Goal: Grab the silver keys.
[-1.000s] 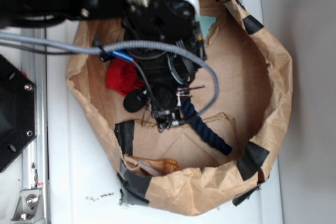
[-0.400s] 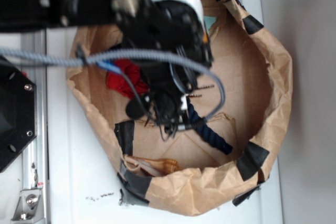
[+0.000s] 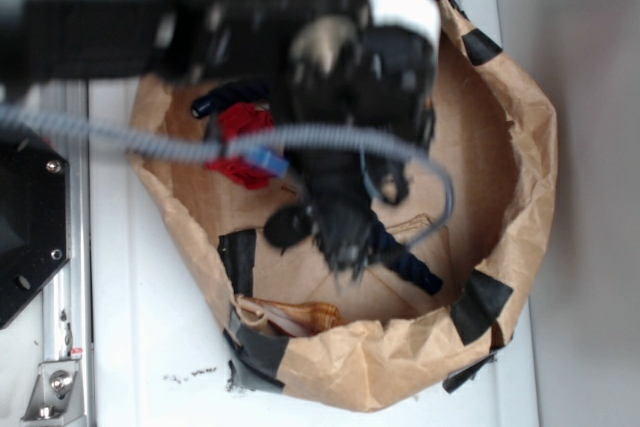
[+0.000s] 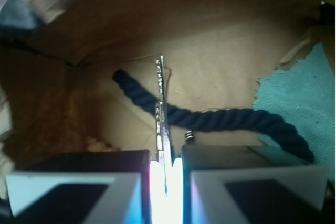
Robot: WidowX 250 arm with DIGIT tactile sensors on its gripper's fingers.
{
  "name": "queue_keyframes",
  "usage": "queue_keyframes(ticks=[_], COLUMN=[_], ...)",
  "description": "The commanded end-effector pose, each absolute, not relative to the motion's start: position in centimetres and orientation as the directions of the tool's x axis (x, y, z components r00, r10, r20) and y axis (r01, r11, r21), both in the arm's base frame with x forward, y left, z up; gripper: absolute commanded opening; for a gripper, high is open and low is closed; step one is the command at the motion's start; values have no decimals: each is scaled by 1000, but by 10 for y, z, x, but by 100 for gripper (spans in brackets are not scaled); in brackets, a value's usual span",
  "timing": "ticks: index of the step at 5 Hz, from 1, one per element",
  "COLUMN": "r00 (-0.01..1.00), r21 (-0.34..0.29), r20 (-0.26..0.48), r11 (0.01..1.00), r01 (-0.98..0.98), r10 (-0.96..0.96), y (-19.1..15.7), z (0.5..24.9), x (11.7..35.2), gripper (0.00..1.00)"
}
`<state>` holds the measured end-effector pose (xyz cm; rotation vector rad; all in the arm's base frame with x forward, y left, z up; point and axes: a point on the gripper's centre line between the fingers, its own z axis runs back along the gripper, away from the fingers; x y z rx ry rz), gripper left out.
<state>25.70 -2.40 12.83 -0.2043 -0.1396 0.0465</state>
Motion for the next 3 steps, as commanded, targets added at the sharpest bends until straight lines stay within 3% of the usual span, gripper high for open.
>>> queue_keyframes(ticks=[1, 3], r00=[974, 975], r21=[-220, -192], r20=[170, 176], r11=[969, 976], r01=[-113, -102], r10=[152, 137], y=[-20, -22], z=[162, 156], x=[291, 286], gripper=[0, 0])
